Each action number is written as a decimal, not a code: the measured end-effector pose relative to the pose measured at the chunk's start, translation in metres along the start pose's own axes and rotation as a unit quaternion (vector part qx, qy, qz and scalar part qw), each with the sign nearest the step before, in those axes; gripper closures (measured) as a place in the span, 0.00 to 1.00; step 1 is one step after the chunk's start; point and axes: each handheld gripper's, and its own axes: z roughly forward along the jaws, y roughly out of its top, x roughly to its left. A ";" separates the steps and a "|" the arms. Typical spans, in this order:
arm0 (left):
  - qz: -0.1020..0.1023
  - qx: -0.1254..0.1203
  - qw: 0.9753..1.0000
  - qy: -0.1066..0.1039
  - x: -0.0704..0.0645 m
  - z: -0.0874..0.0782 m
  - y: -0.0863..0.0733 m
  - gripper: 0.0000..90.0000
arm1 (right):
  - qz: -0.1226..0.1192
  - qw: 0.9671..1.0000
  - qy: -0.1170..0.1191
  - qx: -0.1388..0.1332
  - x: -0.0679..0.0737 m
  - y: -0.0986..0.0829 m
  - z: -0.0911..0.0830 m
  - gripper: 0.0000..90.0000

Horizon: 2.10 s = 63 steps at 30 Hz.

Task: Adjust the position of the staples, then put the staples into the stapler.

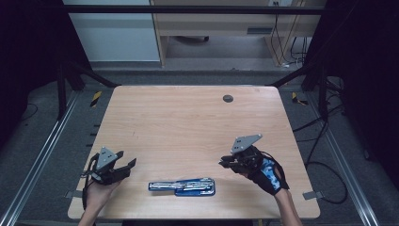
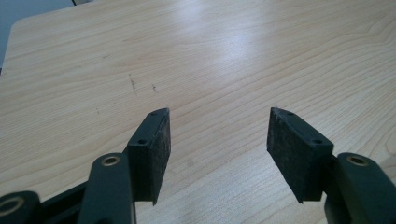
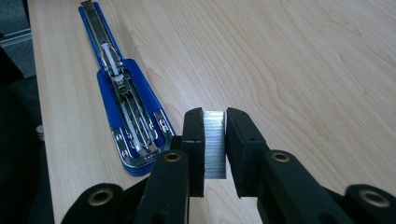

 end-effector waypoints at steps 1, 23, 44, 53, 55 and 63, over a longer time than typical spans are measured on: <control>0.000 0.000 1.000 -0.001 0.000 0.000 0.000 0.44 | -0.002 1.000 0.005 0.001 0.001 0.001 0.000 0.87; -0.005 0.003 1.000 0.002 0.000 0.000 -0.001 0.44 | -0.063 0.995 0.068 0.033 0.020 0.015 0.008 0.87; -0.006 0.008 1.000 0.001 0.000 0.003 -0.001 0.44 | -0.118 0.985 0.115 0.059 0.034 0.027 0.021 0.87; -0.005 0.010 1.000 0.002 0.001 0.003 -0.001 0.44 | -0.119 0.983 0.119 0.069 0.026 0.028 0.034 0.87; -0.006 0.010 1.000 0.001 0.001 0.003 -0.001 0.44 | -0.124 0.982 0.122 0.069 0.024 0.029 0.036 0.87; -0.006 0.013 1.000 0.001 0.001 0.004 -0.001 0.44 | -0.144 0.977 0.140 0.067 0.021 0.034 0.042 0.87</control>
